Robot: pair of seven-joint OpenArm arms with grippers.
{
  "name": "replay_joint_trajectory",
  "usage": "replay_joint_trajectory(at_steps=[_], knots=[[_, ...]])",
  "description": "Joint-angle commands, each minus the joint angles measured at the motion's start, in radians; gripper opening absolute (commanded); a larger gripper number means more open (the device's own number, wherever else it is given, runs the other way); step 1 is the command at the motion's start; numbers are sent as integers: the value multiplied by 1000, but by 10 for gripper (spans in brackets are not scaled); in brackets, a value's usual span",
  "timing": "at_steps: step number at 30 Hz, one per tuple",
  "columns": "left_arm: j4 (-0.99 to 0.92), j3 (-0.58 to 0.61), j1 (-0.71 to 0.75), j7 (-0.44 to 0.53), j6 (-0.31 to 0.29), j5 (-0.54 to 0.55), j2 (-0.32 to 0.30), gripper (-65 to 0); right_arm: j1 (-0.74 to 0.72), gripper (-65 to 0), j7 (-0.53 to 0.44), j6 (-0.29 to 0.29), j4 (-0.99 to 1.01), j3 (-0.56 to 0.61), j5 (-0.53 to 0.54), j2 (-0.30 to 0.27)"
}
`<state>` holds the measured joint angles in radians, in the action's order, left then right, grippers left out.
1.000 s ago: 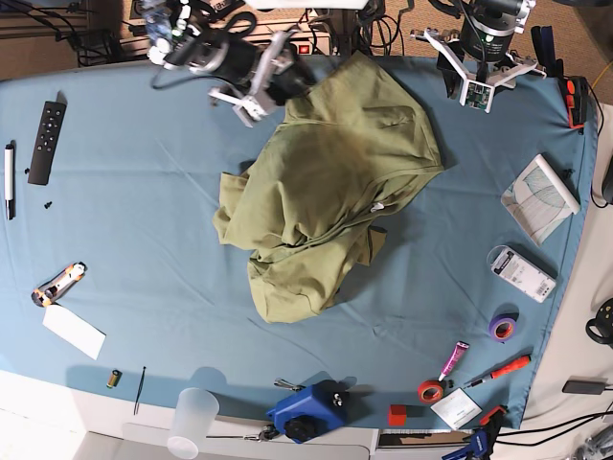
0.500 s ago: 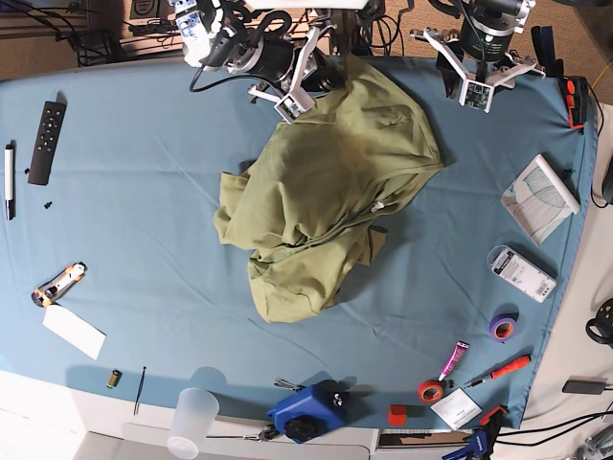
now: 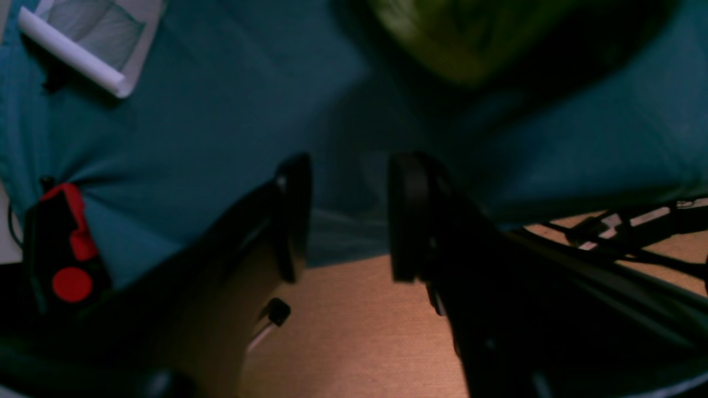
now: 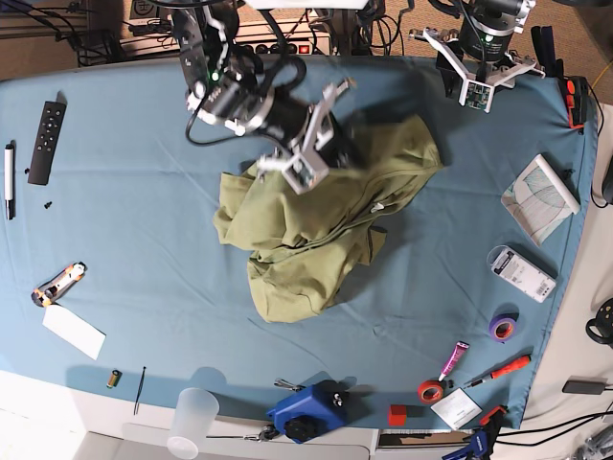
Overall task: Layout the t-shirt on the table in an organized manner, then fold the t-shirt properly
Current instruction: 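Drag the grasped shirt with the right gripper away from the left arm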
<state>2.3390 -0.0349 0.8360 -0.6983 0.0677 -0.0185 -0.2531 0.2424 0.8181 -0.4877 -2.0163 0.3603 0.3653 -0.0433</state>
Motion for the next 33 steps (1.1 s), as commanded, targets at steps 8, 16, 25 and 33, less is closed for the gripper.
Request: replay_joint_trajectory(at_steps=[8, 16, 25, 33], knots=[[17, -2, 9, 19, 3, -4, -5, -409, -180, -650, -40, 66, -33, -147, -53, 114], [17, -2, 8, 20, 2, -4, -38, -409, -244, -650, -18, 119, -33, -532, -52, 126], [17, -2, -19, 19, -6, -3, -45, -409, -185, -650, 62, 119, -33, -827, -10, 16], [17, 0, -25, 19, -13, 92, -63, -409, -42, -650, 74, 118, -33, -1037, -6, -41]])
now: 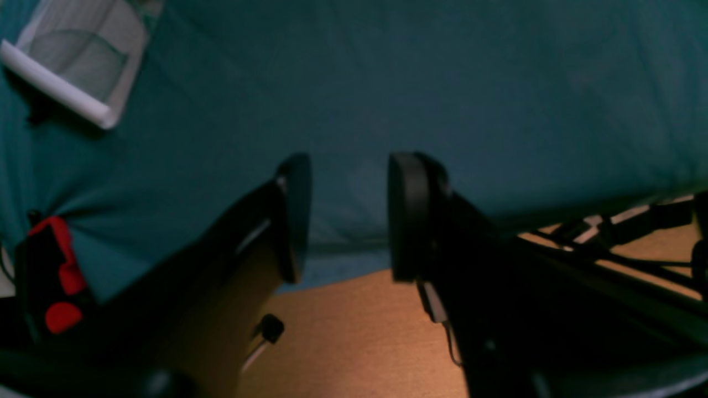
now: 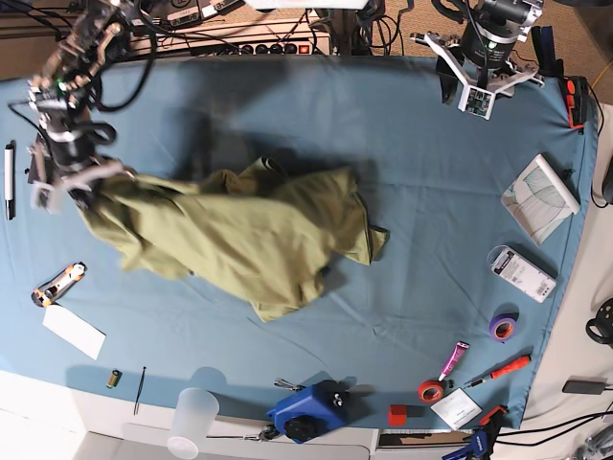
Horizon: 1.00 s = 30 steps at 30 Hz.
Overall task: Layout the t-shirt on the table in an organized manner, then fold the t-shirt properly
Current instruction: 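Drag the grasped shirt with the right gripper away from the left arm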
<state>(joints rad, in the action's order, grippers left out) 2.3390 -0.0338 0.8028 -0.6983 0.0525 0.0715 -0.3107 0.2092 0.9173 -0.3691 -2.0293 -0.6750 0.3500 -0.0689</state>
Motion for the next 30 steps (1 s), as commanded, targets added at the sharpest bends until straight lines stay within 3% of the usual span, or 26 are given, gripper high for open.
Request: replay_joint_trajectory(at_steps=[1, 6, 10, 13, 17, 19, 23, 27, 30], knots=[[17, -1, 8, 19, 2, 5, -5, -409, 2, -650, -21, -2, -20, -34, 9, -20], [17, -1, 9, 19, -1, 5, -5, -409, 42, -650, -8, -2, -20, -169, 24, -61], [17, -1, 8, 20, -3, 52, -5, -409, 59, -650, 32, -23, -20, -204, 80, -92], [17, -1, 8, 22, -88, 72, -5, -409, 60, -650, 60, -42, -20, -204, 80, -92], [17, -1, 8, 101, -190, 87, -5, -409, 60, -650, 79, -123, -20, -204, 80, -92], [17, -1, 5, 158, -257, 87, -5, -408, 60, -596, 82, -152, -20, -204, 80, -92], [17, -1, -51, 188, -372, 87, -5, -344, 60, -450, 85, -157, -20, -204, 80, -92], [17, -1, -132, 204, -460, 103, -6, -310, 60, -447, 85, -153, -20, -204, 80, -92], [-37, 0, -188, 206, -519, 186, -6, -310, 60, -447, 85, -153, -20, -204, 80, -92]])
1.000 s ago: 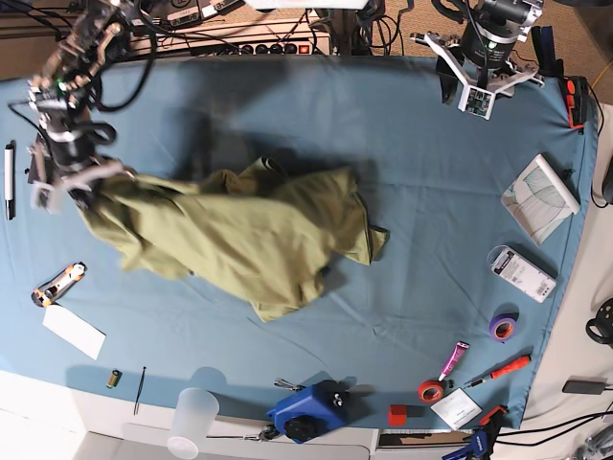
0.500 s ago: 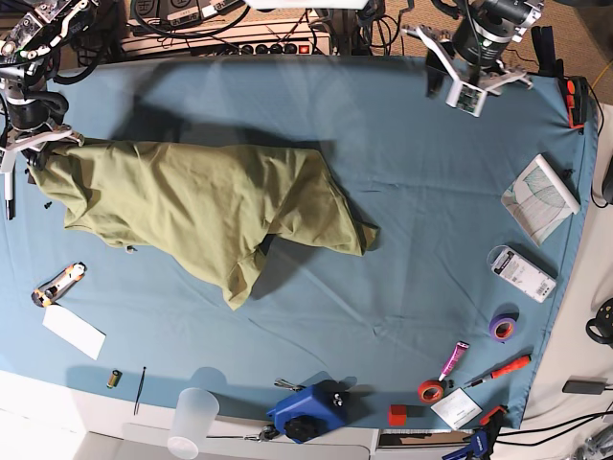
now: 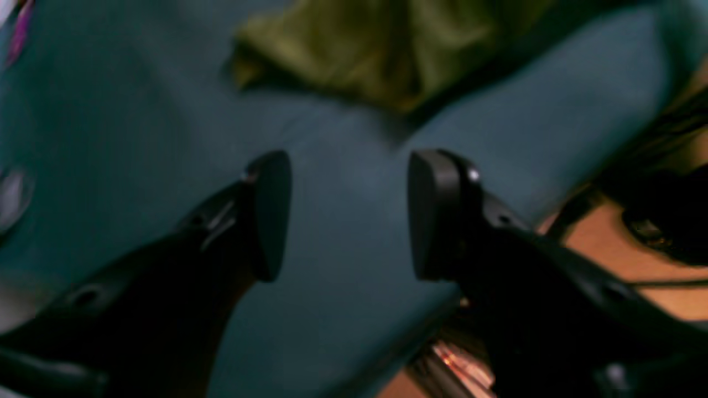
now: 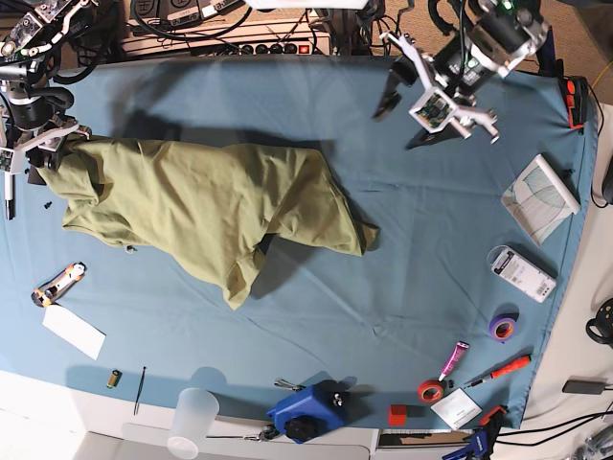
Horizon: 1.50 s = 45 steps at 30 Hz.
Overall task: Layout the t-shirt on the table in an organized manner, then fold the t-shirt properly
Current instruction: 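Drag the grasped shirt with the right gripper away from the left arm, then reach the left gripper to the bunched shirt fabric and grasp it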
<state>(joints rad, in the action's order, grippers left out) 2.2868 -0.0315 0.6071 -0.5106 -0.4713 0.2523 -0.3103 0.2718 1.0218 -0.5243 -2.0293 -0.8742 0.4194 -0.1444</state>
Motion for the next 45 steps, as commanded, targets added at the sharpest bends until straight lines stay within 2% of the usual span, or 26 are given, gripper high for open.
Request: replay_joint_trajectory(at_steps=[1, 6, 9, 17, 21, 23, 27, 34, 43, 45], knots=[[-4, 5, -9, 18, -3, 23, -6, -310, -3, -447, -19, 2, -20, -5, 11, -16], [-65, 132, -98, 18, -1, 32, -29, -310, -3, -447, -19, 6, -20, -4, 11, -16], [-97, 247, -163, 18, 11, -12, -45, -310, -3, -448, -19, 6, -20, -4, 11, -16], [-231, 507, -337, 23, 187, -200, -35, -310, -3, -448, -19, 9, -20, -4, 10, -16], [-329, 580, -417, 41, 214, -212, -35, -310, -3, -448, -19, 9, -20, -4, 10, -16], [-360, 603, -446, 41, 221, -212, -35, -310, -3, -448, -19, 9, -20, -4, 10, -16], [-386, 616, -480, 40, 290, -221, -17, -310, -3, -448, -19, 9, -20, -4, 10, -16], [-476, 618, -528, 40, 287, -227, 54, -310, -3, -448, -19, 9, -20, -4, 10, -16], [-502, 618, -538, 2, 290, -261, 58, -314, -3, -448, -28, 9, -20, -4, 10, -16], [-503, 618, -538, 2, 288, -261, 58, -377, -3, -448, -28, 9, -20, -4, 10, -16]])
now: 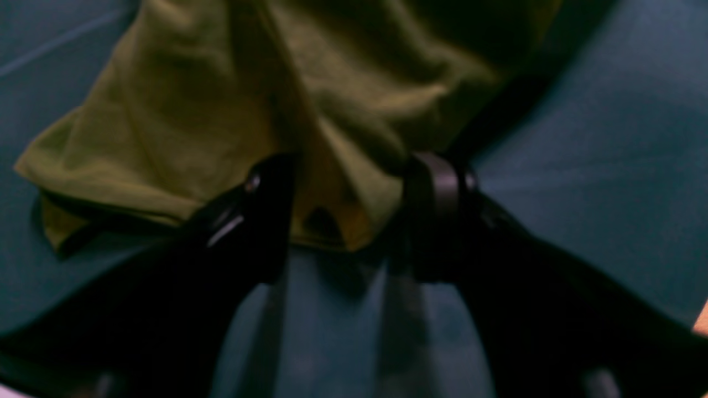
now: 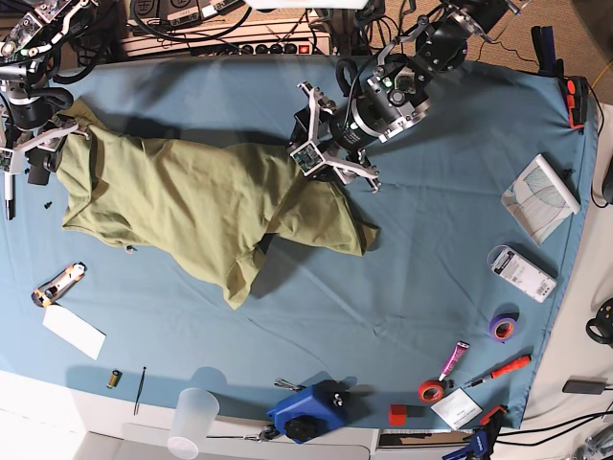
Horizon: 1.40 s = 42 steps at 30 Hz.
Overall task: Layout the t-shirt on the table in an organized manner, then fold the t-shirt properly
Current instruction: 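Reach the left gripper to the bunched shirt fabric and grasp it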
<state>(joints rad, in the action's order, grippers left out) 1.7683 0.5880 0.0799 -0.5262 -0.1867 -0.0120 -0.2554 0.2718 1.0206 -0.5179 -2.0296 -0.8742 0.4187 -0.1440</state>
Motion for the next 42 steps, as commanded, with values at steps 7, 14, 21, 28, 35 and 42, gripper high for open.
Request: replay_joint_trajectory(at_steps=[7, 14, 21, 28, 35, 42], knots=[[16, -2, -16, 18, 8, 4, 9, -650, -3, -448, -35, 3, -20, -4, 11, -16], [152, -2, -16, -132, 172, -97, 8, -650, -3, -448, -61, 3, -20, -4, 11, -16], [280, -2, -101, -74, 187, -188, -2, -650, -3, -448, -57, 3, -20, -4, 11, -16], [55, -2, -360, -22, 187, -139, 12, -650, -3, -448, -33, 2, -20, -4, 11, -16], [-241, -2, -569, 33, 154, -23, 110, -650, -3, -448, -17, 2, -20, -4, 10, -16], [-369, -2, -617, 9, 138, -25, 166, -506, -3, -448, -9, 2, -20, -4, 7, -14]])
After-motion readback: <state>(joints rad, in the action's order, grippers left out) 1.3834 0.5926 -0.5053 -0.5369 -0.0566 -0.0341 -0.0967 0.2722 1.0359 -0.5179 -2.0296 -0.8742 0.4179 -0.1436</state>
